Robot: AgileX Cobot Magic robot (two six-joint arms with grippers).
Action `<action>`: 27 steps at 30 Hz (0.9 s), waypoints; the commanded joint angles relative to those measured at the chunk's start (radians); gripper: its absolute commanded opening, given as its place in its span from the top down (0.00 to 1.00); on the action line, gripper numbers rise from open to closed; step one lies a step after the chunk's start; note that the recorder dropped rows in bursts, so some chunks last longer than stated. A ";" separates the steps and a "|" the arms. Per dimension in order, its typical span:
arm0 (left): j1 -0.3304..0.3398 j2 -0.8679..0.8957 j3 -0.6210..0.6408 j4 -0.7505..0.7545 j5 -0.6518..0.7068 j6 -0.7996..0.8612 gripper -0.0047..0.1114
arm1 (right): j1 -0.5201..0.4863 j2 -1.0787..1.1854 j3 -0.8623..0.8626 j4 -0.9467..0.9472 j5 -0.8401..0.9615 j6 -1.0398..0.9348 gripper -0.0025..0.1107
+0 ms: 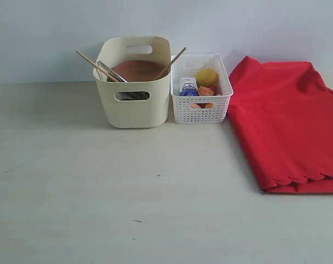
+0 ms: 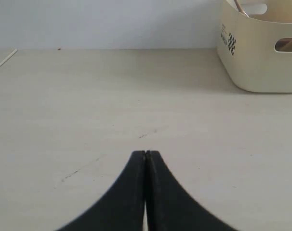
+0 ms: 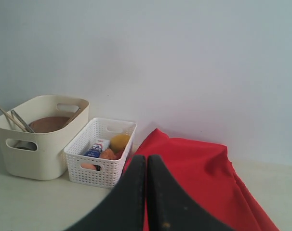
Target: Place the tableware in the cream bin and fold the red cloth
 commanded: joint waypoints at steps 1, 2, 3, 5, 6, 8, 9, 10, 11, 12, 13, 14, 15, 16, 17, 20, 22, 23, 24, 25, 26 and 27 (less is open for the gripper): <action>0.003 -0.005 0.004 0.000 -0.015 0.002 0.96 | 0.004 -0.004 0.003 -0.019 0.000 -0.010 0.97; 0.003 -0.005 0.004 0.000 -0.015 0.002 0.96 | 0.004 -0.004 0.003 -0.024 0.012 -0.010 0.97; 0.003 -0.005 0.004 0.000 -0.015 0.002 0.96 | 0.004 -0.004 0.003 -0.030 0.022 -0.010 0.97; 0.003 -0.005 0.004 0.000 -0.015 0.002 0.96 | 0.004 -0.004 0.003 -0.038 0.030 -0.010 0.97; 0.003 -0.005 0.004 0.000 -0.015 0.002 0.96 | 0.004 -0.004 0.003 -0.038 0.030 -0.010 0.97; 0.003 -0.005 0.004 0.000 -0.015 0.002 0.96 | 0.004 -0.004 0.003 -0.038 0.030 -0.010 0.97; 0.003 -0.005 0.004 0.000 -0.015 0.002 0.96 | 0.004 -0.004 0.003 -0.038 0.030 -0.008 0.97; 0.003 -0.005 0.004 0.000 -0.015 0.002 0.96 | 0.004 -0.004 0.003 -0.038 0.030 -0.005 0.97; 0.003 -0.005 0.004 0.000 -0.015 0.002 0.96 | 0.004 -0.004 0.003 -0.038 0.030 0.002 0.97; 0.003 -0.005 0.004 0.000 -0.015 0.002 0.96 | 0.004 -0.004 0.008 -0.038 0.027 0.002 0.97; 0.003 -0.005 0.004 0.000 -0.015 0.002 0.96 | 0.004 -0.004 0.020 -0.033 0.016 0.002 0.97; 0.003 -0.005 0.004 0.000 -0.015 0.002 0.96 | 0.004 -0.002 0.033 -0.030 -0.002 0.007 0.97; 0.003 -0.005 0.004 0.000 -0.015 0.004 0.96 | 0.004 0.000 0.055 -0.030 -0.031 0.014 0.97; 0.003 -0.005 0.004 0.000 -0.015 0.004 0.96 | 0.004 0.000 0.079 -0.030 -0.061 0.027 0.97; 0.003 -0.005 0.004 0.000 -0.015 0.004 0.96 | 0.004 0.000 0.098 -0.030 -0.085 0.031 0.97; 0.003 -0.005 0.004 0.000 -0.015 0.004 0.96 | 0.004 -0.005 0.160 -0.034 -0.158 0.056 0.97; 0.003 -0.005 0.004 0.000 -0.015 0.004 0.96 | 0.004 -0.036 0.183 -0.076 -0.168 0.110 0.97; 0.003 -0.005 0.004 0.000 -0.015 0.004 0.96 | 0.004 -0.049 0.193 -0.101 -0.170 0.138 0.97; 0.003 -0.005 0.004 0.000 -0.015 0.004 0.96 | 0.004 -0.066 0.208 -0.131 -0.178 0.172 0.97; 0.003 -0.005 0.004 0.000 -0.015 0.004 0.96 | 0.004 -0.083 0.227 -0.156 -0.196 0.202 0.97; 0.003 -0.005 0.004 0.000 -0.015 0.004 0.96 | 0.004 -0.096 0.245 -0.174 -0.212 0.226 0.97; 0.003 -0.005 0.004 0.000 -0.015 0.004 0.96 | 0.004 -0.112 0.267 -0.190 -0.230 0.252 0.97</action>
